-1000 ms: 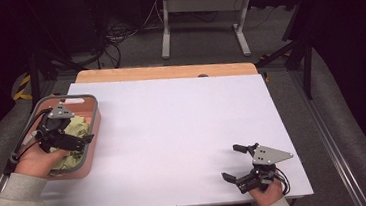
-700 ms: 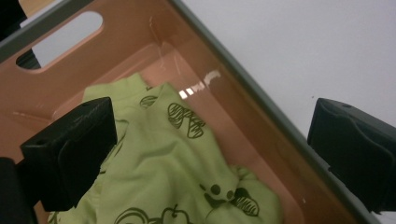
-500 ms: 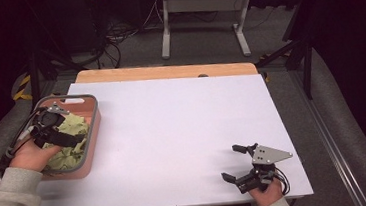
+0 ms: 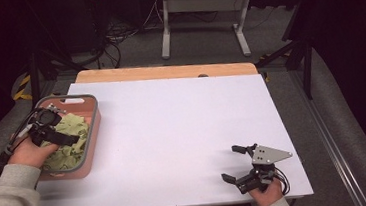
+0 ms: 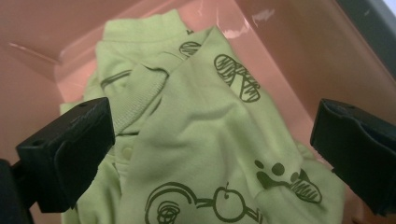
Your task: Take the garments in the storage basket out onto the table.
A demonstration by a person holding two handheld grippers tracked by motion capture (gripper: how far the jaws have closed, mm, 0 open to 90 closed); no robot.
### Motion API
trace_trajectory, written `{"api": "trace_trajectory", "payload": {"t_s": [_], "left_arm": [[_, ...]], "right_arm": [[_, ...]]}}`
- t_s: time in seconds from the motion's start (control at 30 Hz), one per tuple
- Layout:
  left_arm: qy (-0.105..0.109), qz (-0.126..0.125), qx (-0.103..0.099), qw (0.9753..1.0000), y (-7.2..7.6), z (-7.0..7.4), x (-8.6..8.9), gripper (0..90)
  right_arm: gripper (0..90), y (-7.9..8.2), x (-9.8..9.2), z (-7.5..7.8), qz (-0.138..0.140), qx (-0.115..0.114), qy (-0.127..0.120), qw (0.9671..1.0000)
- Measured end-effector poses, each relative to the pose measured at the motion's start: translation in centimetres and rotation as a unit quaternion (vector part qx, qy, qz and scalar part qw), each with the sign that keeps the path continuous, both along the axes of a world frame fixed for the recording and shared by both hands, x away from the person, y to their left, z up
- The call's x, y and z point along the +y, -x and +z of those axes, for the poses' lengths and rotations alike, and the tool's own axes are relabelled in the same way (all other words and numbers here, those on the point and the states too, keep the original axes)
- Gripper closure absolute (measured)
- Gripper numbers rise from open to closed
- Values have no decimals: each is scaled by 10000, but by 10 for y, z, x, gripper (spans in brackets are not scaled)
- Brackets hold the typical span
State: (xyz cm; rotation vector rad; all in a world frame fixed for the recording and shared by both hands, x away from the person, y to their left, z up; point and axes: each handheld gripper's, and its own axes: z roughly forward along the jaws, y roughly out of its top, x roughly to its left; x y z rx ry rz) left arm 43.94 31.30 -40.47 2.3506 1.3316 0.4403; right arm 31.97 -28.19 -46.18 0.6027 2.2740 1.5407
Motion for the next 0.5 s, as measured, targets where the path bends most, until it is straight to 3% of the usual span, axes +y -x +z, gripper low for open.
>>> {"api": "trace_trajectory", "payload": {"t_s": [0.23,0.5], "left_arm": [[-16,217,224,9995,-6,-7,5,8],[-265,316,508,9979,-11,-18,9,33]], "right_arm": [[5,0,0,0,20,1,-4,10000],[5,0,0,0,19,3,2,10000]]}}
